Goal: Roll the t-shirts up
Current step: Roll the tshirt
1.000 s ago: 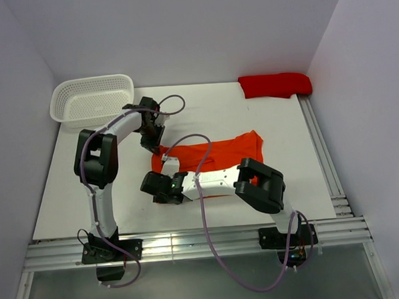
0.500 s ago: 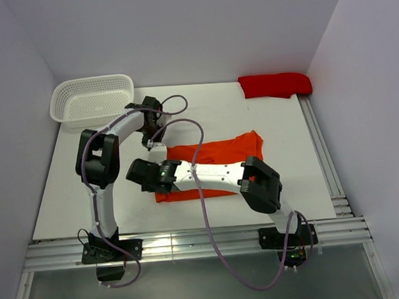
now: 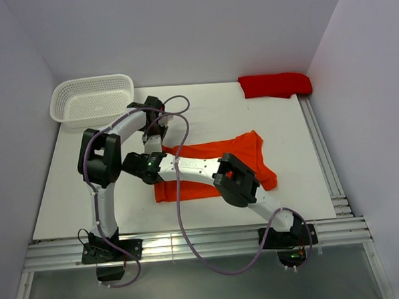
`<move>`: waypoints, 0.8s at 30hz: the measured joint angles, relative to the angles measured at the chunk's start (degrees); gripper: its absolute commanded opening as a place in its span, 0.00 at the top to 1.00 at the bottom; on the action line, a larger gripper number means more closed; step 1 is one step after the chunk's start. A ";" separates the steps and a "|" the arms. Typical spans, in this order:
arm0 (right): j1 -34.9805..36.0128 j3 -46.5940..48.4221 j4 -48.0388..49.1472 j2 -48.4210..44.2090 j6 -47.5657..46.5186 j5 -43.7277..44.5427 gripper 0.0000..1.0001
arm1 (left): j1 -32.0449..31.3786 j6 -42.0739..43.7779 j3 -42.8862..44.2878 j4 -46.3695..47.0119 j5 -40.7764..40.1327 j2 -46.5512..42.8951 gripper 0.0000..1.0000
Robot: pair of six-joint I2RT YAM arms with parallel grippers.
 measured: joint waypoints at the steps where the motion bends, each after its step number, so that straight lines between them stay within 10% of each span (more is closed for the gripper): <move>1: -0.11 0.02 -0.22 -0.02 -0.24 0.22 0.50 | -0.09 0.00 0.13 -0.11 -0.04 0.02 1.00; 24: 0.24 6.03 -3.65 6.34 -0.39 1.79 0.58 | -1.11 -0.26 2.14 -1.33 -1.42 1.73 0.97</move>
